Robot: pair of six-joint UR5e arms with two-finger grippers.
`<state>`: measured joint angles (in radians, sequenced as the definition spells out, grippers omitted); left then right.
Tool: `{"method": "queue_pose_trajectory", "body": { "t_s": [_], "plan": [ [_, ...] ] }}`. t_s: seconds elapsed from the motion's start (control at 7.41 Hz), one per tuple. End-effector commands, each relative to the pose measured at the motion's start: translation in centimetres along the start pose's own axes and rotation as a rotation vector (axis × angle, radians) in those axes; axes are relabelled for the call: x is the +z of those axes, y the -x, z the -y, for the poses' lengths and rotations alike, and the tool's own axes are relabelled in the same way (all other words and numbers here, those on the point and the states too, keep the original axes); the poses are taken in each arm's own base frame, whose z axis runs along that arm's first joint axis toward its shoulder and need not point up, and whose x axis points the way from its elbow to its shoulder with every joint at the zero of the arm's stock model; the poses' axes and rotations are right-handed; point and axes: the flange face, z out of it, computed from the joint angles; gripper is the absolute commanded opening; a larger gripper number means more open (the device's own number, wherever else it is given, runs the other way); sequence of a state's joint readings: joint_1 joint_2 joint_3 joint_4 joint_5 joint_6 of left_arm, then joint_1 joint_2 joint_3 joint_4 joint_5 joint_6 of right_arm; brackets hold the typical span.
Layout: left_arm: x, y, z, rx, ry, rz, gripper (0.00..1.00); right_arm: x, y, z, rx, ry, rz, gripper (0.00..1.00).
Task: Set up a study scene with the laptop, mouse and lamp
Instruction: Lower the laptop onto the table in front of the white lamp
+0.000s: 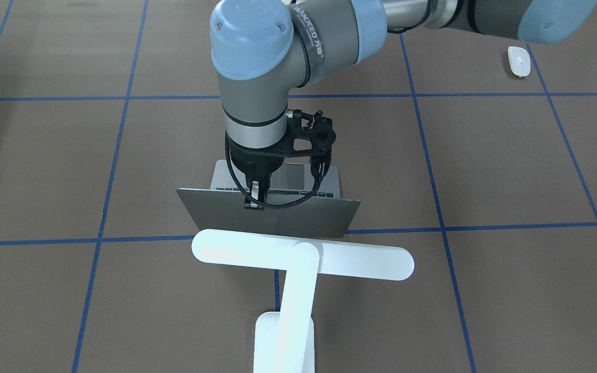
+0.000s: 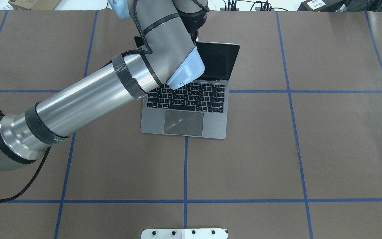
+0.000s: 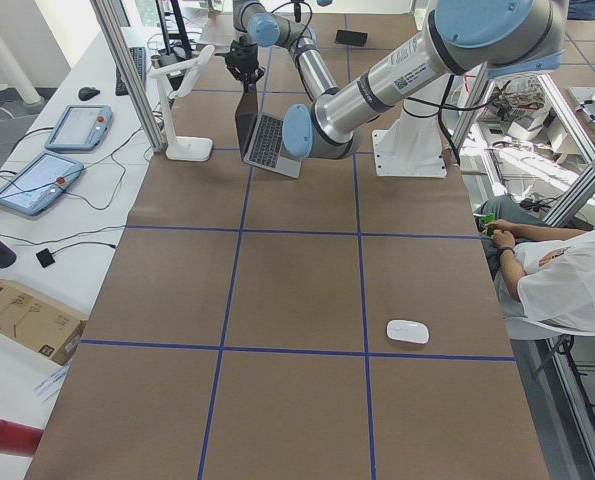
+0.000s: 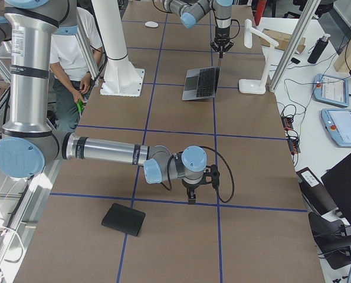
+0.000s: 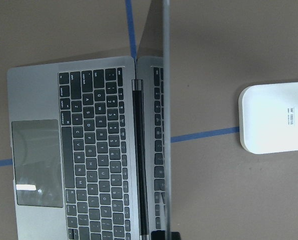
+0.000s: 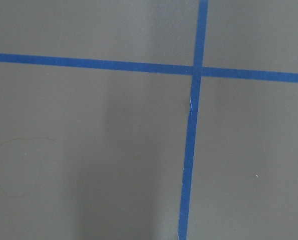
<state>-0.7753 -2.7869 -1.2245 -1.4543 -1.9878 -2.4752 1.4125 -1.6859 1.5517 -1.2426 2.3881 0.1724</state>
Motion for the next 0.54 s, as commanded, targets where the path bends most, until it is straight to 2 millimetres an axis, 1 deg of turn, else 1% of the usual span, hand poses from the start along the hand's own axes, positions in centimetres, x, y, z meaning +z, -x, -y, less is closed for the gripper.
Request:
{"method": "queue_pose_trajectory", "body": {
  "t_s": [0.0, 0.4],
  "plan": [
    [1.83, -1.52, 1.27, -0.017, -0.013, -0.003, 0.00, 0.65, -0.68, -0.26, 0.011, 0.014, -0.003, 0.99],
    [2.76, -1.61, 1.82, -0.035, -0.026, 0.008, 0.00, 1.02, -1.18, -0.30, 0.018, 0.020, -0.005, 0.99]
  ]
}}
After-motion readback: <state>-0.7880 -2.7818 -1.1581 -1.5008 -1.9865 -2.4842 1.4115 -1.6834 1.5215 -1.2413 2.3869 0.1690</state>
